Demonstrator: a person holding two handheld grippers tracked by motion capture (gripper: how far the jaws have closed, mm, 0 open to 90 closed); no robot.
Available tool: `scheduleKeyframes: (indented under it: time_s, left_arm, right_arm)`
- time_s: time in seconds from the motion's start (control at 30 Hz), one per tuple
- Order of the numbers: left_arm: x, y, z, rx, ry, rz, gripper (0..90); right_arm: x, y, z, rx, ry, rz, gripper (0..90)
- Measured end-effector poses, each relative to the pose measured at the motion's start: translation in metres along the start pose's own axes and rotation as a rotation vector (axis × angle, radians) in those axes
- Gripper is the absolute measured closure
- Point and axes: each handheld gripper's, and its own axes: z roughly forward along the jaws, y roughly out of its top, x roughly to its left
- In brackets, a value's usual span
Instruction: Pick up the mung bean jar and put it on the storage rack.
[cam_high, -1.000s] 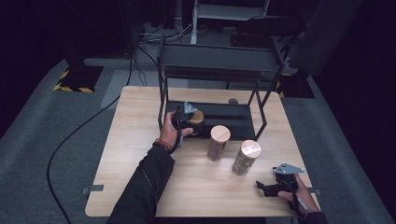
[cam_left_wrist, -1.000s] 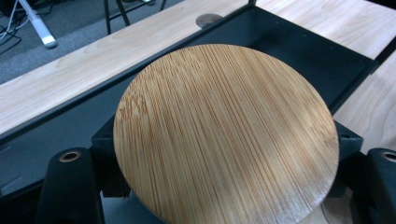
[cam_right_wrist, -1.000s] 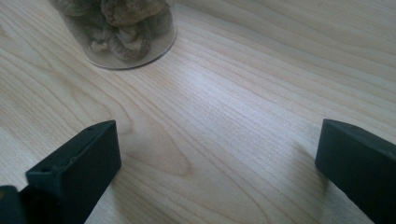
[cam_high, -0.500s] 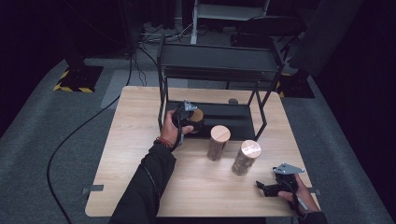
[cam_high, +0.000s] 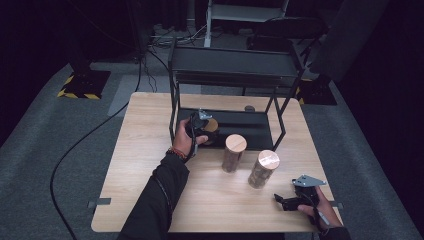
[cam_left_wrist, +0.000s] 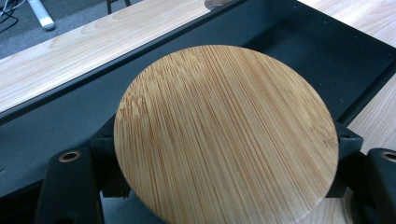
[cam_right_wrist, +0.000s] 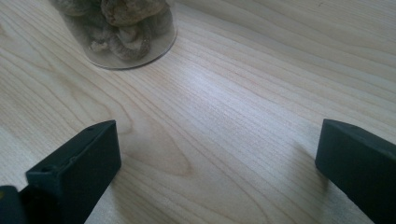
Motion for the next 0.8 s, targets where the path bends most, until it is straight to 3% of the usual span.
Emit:
scheduleKeyframes:
  time_s: [0.47, 0.8]
  left_arm:
    - [0.0028, -0.0034, 0.0079, 0.028, 0.007, -0.004, 24.9]
    - [0.0048, -0.006, 0.0079, 0.017, 0.001, -0.02, 23.3]
  right_arm:
    - [0.0, 0.0, 0.0, 0.0, 0.0, 0.0, 0.0]
    - [-0.0001, 0.0, 0.0, 0.0, 0.0, 0.0, 0.0]
